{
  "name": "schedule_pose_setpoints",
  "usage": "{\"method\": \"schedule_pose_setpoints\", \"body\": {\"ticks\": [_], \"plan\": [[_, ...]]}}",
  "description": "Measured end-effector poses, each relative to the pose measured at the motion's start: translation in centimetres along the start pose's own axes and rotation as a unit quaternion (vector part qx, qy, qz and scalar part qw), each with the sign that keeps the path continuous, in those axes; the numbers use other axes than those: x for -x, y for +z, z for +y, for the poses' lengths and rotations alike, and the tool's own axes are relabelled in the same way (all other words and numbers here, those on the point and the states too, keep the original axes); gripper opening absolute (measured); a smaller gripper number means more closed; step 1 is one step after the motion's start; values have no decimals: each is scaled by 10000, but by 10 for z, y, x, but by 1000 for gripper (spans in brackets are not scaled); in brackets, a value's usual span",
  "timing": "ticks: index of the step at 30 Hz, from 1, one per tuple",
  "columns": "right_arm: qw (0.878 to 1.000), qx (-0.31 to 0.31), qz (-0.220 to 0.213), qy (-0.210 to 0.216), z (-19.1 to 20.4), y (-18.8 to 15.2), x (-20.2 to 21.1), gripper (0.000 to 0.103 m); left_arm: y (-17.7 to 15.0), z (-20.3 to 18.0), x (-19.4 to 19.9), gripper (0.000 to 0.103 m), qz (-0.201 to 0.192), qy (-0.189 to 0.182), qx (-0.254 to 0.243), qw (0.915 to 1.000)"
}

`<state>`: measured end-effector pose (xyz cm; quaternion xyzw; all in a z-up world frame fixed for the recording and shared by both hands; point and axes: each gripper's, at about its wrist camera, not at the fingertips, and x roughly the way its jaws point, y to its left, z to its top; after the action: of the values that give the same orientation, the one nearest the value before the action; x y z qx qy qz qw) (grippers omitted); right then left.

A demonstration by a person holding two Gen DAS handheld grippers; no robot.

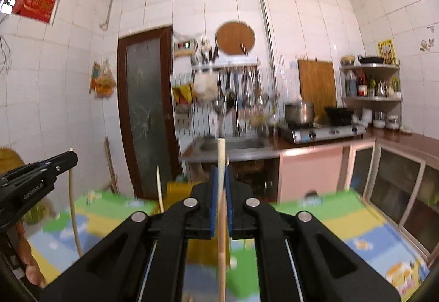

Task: Organize utensils
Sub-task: 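Lift both chopsticks and carry them over the yellow holder, then drop the chopsticks into the yellow holder and open both tools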

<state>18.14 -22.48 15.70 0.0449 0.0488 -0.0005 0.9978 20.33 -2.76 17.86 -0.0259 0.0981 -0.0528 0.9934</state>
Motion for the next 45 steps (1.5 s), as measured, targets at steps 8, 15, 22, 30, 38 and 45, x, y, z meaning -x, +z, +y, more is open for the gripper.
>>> {"method": "schedule_pose_setpoints", "body": {"ticks": [8, 15, 22, 30, 38, 45], "plan": [[9990, -83, -425, 94, 0, 51, -72, 6, 55, -26, -65, 5, -589, -254, 53, 9979], [9986, -120, -477, 170, 2, 45, -133, 6, 43, -34, -146, 5, -629, -112, 113, 9979], [9996, -77, -125, 250, 1, 7, -171, 6, 14, -25, -199, 5, -300, -25, 170, 9994], [9979, -57, 626, 134, -6, -33, -182, 7, -18, -12, -206, 15, 142, 3, 135, 9998], [9932, 40, 1148, -182, -15, -30, -140, 65, -10, 9, -138, 81, 269, 321, -5, 9991], [9842, -4, 1761, -192, -20, -52, -75, 65, -31, 42, -65, 98, 787, 575, 15, 9952]]}}
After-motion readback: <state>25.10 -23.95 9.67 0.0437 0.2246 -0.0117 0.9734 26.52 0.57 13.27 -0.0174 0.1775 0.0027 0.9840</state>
